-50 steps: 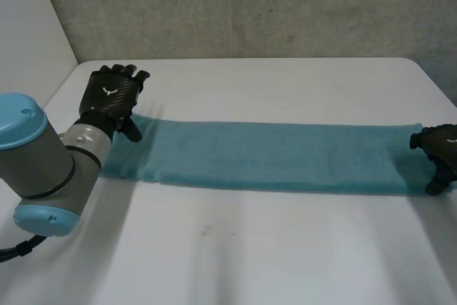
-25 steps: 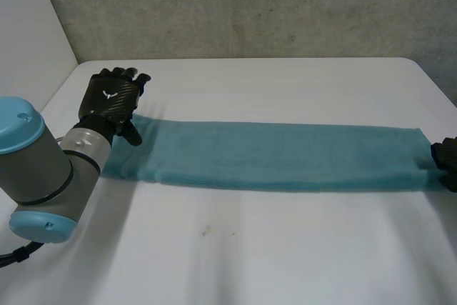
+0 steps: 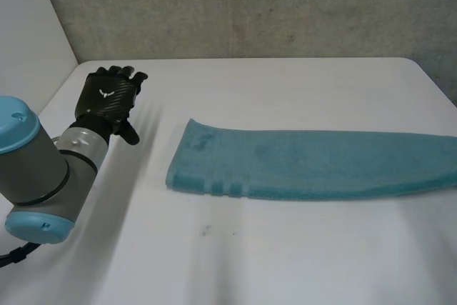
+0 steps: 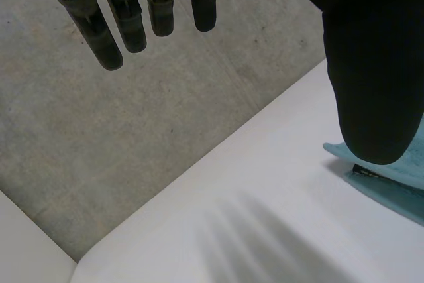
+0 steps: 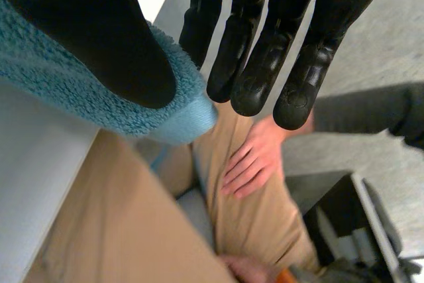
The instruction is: Fold the laundry
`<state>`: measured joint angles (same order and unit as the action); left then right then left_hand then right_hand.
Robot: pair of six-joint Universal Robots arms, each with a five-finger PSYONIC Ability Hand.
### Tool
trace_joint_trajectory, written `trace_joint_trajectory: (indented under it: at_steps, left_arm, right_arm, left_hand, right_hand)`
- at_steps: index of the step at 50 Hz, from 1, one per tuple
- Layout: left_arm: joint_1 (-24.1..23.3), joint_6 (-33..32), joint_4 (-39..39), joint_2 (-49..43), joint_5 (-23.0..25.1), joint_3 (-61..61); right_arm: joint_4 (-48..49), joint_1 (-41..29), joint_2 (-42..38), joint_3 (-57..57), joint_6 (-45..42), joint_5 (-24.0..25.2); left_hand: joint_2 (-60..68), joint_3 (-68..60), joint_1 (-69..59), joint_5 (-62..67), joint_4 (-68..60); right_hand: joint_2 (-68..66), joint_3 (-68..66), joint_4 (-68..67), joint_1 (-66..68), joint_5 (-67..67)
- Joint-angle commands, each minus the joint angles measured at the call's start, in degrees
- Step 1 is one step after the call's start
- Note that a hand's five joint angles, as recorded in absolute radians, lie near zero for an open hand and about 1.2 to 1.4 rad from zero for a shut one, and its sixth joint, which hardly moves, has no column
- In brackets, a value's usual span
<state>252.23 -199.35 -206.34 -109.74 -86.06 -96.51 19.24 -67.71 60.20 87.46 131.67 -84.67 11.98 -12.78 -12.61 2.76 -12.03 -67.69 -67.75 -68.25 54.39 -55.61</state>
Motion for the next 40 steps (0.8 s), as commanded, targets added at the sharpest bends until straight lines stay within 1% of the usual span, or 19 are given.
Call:
trace_joint_trajectory:
  at_steps: [1, 3, 4, 6, 7, 9, 12, 14, 15, 17, 20, 25, 31, 33, 34, 36, 37, 38, 40]
  left_arm:
    - [0.19, 0.02, -0.11, 1.02, -0.07, 0.09]
    - [0.19, 0.02, -0.11, 1.37, -0.16, 0.09]
    - [0.19, 0.10, -0.20, 1.55, -0.16, 0.09]
    - [0.19, 0.10, -0.20, 1.64, -0.25, 0.18]
    - [0.28, 0.10, -0.29, 1.72, -0.34, 0.18]
    - [0.28, 0.10, -0.29, 2.07, -0.34, 0.18]
    - [0.37, 0.10, -0.29, 2.78, -0.42, 0.09]
    - [0.37, 0.10, -0.29, 2.95, -0.42, 0.09]
    - [0.37, 0.10, -0.38, 3.13, -0.51, 0.01]
    - [0.37, 0.19, -0.38, 3.22, -0.51, 0.00]
    - [0.37, 0.10, -0.29, 3.31, -0.51, -0.08]
    - [0.37, 0.10, -0.29, 3.31, -0.51, -0.17]
    - [0.46, 0.10, -0.29, 3.22, -0.51, -0.43]
    - [0.46, 0.10, -0.29, 3.22, -0.43, -0.52]
    - [0.37, 0.10, -0.38, 3.22, -0.34, -0.52]
    - [0.19, 0.10, -0.38, 3.22, -0.34, -0.52]
    - [-0.16, 0.10, -0.38, 3.22, -0.25, -0.52]
    - [-0.42, 0.10, -0.55, 3.22, -0.25, -0.44]
    - [-0.68, 0.10, -0.64, 3.04, -0.16, -0.17]
  right_arm:
    - [0.36, -10.25, 5.54, -0.54, 2.01, 0.21]
    - [0.45, -18.65, 6.41, -2.11, 2.80, 0.30]
    - [0.45, -18.69, 6.42, -2.12, 2.80, 0.30]
    - [0.54, -27.70, 6.42, -4.40, 2.80, 0.21]
    - [0.54, -27.74, 6.42, -4.41, 2.80, 0.21]
    - [0.54, -36.93, 6.15, -7.12, 2.97, 0.38]
    - [0.63, -41.19, 5.71, -8.45, 3.33, 0.74]
    - [0.63, -48.89, 1.35, -11.68, 4.46, 1.61]
    - [0.63, -48.92, 1.32, -11.70, 4.47, 1.62]
    - [0.63, -56.01, -4.54, -15.38, 5.87, 2.93]
    - [0.63, -59.03, -7.12, -16.98, 6.58, 3.55]
    - [0.63, -66.14, -16.32, -21.18, 7.90, 4.69]
    - [0.54, -69.40, -21.36, -23.04, 7.63, 4.08]
    - [0.36, -69.40, -21.45, -23.13, 7.72, 3.38]
    - [0.36, -69.40, -21.44, -23.13, 7.72, 3.37]
    - [0.19, -68.88, -18.65, -22.96, 8.33, 1.02]
    - [0.19, -68.88, -18.63, -22.95, 8.34, 1.00]
    - [-0.07, -68.44, -15.50, -22.34, 9.47, -1.18]
    - [-0.16, -67.73, -12.13, -21.37, 11.76, -3.13]
  left_hand:
    - [-1.93, 2.73, 2.57, -2.71, 1.98]
    - [-1.93, 2.73, 2.57, -2.71, 1.98]
    - [-1.93, 2.73, 2.57, -2.71, 1.98]
    - [-1.93, 2.73, 2.57, -2.71, 1.98]
    - [-1.93, 2.73, 2.57, -2.71, 1.98]
    - [-1.93, 2.73, 2.57, -2.71, 1.98]
    - [-1.93, 2.73, 2.57, -2.71, 1.98]
    - [-1.93, 2.73, 2.57, -2.71, 1.98]
    - [-1.93, 2.73, 2.57, -2.71, 1.98]
    - [-1.93, 2.73, 2.57, -2.71, 1.98]
    - [-1.93, 2.73, 2.57, -2.71, 1.98]
    - [-1.93, 2.73, 2.57, -2.71, 1.98]
    - [-1.93, 2.73, 2.57, -2.71, 1.98]
    - [-1.93, 2.73, 2.57, -2.71, 1.98]
    - [-1.93, 2.73, 2.57, -2.71, 1.98]
    - [-1.93, 2.73, 2.57, -2.71, 1.98]
    - [-1.93, 2.73, 2.57, -2.71, 1.98]
    - [-1.93, 2.73, 2.57, -2.71, 1.98]
    - [-1.93, 2.73, 2.57, -2.71, 1.98]
  right_hand:
    - [-12.31, -12.25, -11.75, 25.61, -14.39]
    - [-12.31, -12.25, -11.75, 25.61, -14.39]
    - [-12.31, -12.25, -11.75, 25.61, -14.39]
    - [-12.31, -12.25, -11.75, 25.61, -14.39]
    - [-12.31, -12.25, -11.75, 25.61, -14.39]
    - [-12.31, -12.25, -11.75, 25.61, -14.39]
    - [-12.31, -12.25, -11.75, 25.61, -14.39]
    - [-12.31, -12.25, -11.75, 25.61, -14.39]
    - [-12.31, -12.25, -11.75, 25.61, -14.39]
    - [-12.31, -12.25, -11.75, 25.61, -14.39]
    - [-12.31, -12.25, -11.75, 25.61, -14.39]
    - [-12.31, -12.25, -11.75, 25.61, -14.39]
    - [-12.31, -12.25, -11.75, 25.61, -14.39]
    - [6.36, 6.43, 6.92, 6.93, 4.28]
    - [6.47, 6.53, 7.03, 6.83, 4.39]
    - [46.29, 46.36, 46.86, -33.00, 44.21]
    - [46.50, 46.56, 47.06, -33.21, 44.42]
    - [57.16, 57.22, 57.72, -43.87, 55.08]
    - [57.69, 57.75, 58.25, -44.39, 55.61]
